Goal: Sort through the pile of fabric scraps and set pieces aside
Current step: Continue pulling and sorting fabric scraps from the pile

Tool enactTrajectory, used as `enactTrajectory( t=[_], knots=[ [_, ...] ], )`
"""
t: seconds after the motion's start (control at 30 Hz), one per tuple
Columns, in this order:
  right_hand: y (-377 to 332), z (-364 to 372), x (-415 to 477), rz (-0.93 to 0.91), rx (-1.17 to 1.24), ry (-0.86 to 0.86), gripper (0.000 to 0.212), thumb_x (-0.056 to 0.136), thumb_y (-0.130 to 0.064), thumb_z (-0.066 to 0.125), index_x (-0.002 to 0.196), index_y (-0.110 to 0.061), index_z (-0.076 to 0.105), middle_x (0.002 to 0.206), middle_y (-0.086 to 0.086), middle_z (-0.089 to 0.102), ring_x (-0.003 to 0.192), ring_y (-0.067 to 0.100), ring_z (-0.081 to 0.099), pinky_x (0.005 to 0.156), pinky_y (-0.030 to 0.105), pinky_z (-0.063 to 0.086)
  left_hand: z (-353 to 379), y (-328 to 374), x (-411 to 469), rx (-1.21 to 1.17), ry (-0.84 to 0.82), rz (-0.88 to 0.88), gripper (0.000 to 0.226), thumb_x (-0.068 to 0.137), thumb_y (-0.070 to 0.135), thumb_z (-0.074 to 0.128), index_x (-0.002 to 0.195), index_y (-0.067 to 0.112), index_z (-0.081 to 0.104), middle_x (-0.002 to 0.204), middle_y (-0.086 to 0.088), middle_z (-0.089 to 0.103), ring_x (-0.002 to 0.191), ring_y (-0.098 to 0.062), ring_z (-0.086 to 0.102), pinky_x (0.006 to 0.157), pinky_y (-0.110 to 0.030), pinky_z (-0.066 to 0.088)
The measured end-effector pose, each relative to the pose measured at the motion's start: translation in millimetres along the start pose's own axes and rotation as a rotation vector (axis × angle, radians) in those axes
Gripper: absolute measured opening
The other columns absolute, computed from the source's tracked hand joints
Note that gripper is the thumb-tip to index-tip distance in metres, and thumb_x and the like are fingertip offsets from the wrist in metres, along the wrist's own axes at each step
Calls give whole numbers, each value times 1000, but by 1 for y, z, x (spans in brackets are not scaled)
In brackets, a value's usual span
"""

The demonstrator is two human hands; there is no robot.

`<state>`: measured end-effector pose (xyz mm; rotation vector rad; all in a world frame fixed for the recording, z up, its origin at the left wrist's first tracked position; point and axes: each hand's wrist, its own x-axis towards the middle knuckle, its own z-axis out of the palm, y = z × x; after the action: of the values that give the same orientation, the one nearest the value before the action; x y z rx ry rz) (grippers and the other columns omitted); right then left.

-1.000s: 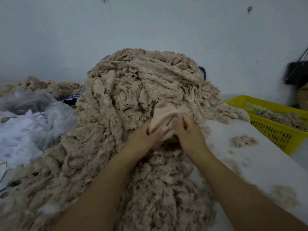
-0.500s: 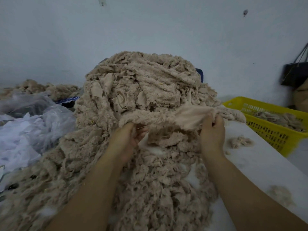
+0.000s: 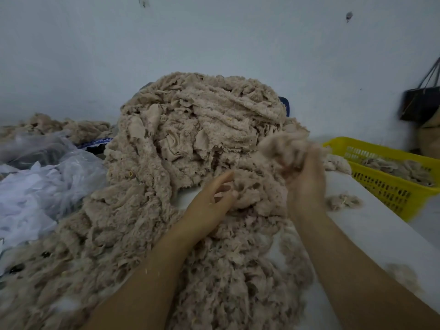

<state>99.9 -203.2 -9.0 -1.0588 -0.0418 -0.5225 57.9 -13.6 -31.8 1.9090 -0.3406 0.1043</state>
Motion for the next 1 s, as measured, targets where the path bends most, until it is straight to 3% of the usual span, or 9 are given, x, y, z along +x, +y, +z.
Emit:
enactTrajectory(
  t=[0.1,0.23,0.33,0.5,0.6,0.7,0.8,0.9,1.0],
  knots=[
    [2,-10,-3,77,-283,41,38,98,-61,41,111,-30,59,103,-3,69,84,13,70,67,30,52,0,-7,5,86,56,-55,32,102,37,53,131,49,48,136,20,51,118,6,50,83,-7,40],
    [27,-5,-12,-43,-995,-400,8,96,-35,53,93,-29,58,90,-12,60,79,2,55,64,22,43,3,-12,5,180,21,-104,37,102,34,54,138,33,52,141,11,52,111,4,51,82,-8,42],
    [35,0,-15,-87,-1380,-680,10,94,-36,55,96,-27,60,93,-7,60,86,14,58,74,33,49,2,-15,4,154,-14,-119,51,98,39,60,146,33,44,141,17,45,115,2,48,88,-13,41],
    [29,7,-27,-215,-1042,-699,15,102,-29,49,88,-28,53,83,-10,54,74,2,51,63,17,38,7,-14,5,258,-64,-94,33,98,33,60,118,54,46,109,22,58,87,16,55,69,-7,45],
    [25,13,-31,-215,-967,-668,22,104,-34,44,82,-31,45,74,-8,50,62,4,48,58,23,37,5,-12,6,328,81,-69,22,100,21,50,115,32,62,97,11,67,84,1,62,66,-19,47],
    [18,11,-36,-62,-863,-745,27,98,-55,45,91,-30,52,76,-9,53,64,6,51,63,34,44,0,-10,7,60,235,-159,28,100,15,45,114,19,68,94,0,73,88,-17,70,79,-34,58],
    [17,9,-39,-53,-1074,-848,44,99,-49,49,114,-9,57,95,8,63,84,22,60,73,38,46,-4,-6,9,-180,410,-271,25,97,14,45,80,15,63,65,-3,60,59,-13,57,58,-30,49],
    [18,4,-30,-31,-1030,-667,24,103,-26,45,110,-6,57,94,2,61,81,18,56,67,30,36,-11,-3,13,-514,589,-259,44,98,8,43,55,18,47,47,5,41,46,-11,38,52,-24,34],
    [16,0,-20,61,-937,-450,38,101,-22,44,136,-7,50,78,5,56,57,13,49,54,26,35,-22,-2,15,-832,682,-248,33,100,3,39,71,16,49,45,7,38,40,-5,32,43,-17,32]
  ],
)
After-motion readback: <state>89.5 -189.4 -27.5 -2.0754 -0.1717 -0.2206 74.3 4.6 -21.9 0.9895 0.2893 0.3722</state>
